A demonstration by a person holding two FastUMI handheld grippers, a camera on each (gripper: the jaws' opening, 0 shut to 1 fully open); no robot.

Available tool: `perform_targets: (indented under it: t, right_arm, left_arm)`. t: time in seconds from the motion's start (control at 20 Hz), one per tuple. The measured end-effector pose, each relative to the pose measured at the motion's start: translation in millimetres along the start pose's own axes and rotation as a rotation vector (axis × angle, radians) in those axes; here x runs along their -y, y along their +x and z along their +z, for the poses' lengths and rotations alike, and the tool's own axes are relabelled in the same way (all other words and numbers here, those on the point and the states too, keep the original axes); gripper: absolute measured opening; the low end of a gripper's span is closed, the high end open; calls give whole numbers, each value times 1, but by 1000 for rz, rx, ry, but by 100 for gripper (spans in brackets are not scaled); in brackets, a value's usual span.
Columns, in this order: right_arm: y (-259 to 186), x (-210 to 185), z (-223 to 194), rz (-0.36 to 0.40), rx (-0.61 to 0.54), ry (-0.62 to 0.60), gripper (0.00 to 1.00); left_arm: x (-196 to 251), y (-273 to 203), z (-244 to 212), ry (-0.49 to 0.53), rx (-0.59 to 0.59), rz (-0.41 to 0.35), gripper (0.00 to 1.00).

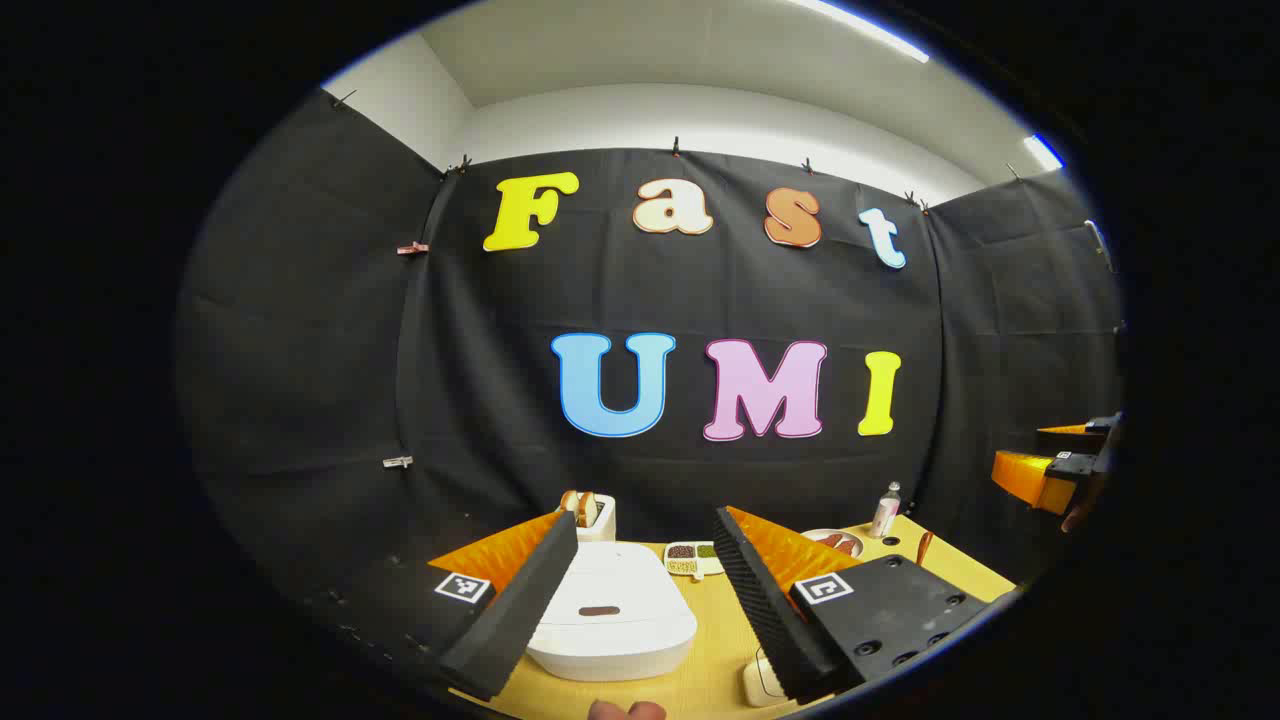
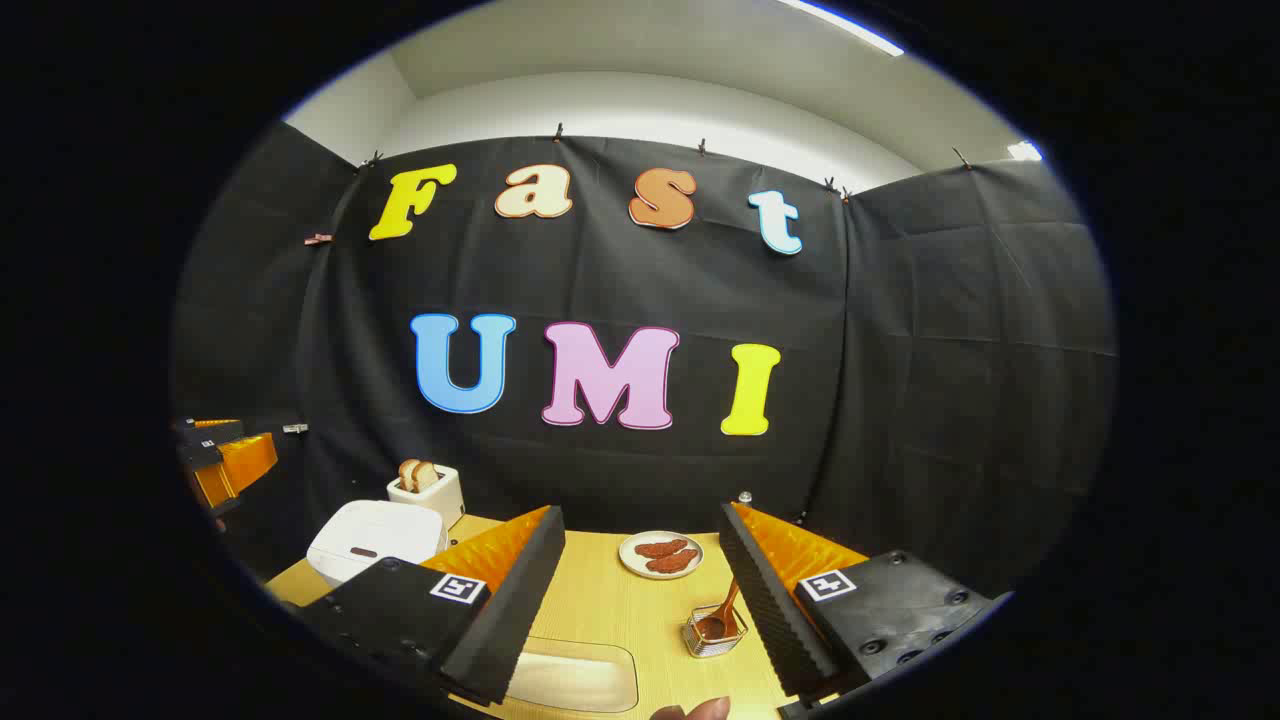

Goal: Close the left gripper, press the button to open the rice cooker; take a wooden spoon from the chopstick holder with the right hand, scoop a spoonful of rice and pour it into the rice cooker, then put the wooden spoon back into the chopstick holder.

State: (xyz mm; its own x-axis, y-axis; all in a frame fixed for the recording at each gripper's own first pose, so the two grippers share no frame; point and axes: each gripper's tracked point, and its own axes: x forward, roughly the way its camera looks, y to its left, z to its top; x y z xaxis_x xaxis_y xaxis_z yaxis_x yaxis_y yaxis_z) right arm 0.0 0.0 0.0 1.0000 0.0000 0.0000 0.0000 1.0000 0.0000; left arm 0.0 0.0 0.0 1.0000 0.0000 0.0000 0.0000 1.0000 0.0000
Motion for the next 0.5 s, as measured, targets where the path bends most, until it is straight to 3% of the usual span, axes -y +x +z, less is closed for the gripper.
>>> perform_targets:
  t: [0.5]
  right_arm:
    - [1,-3,5,4,17,-1,98]
  left_arm:
    - [-3,2,-5,-4,-9,8,94]
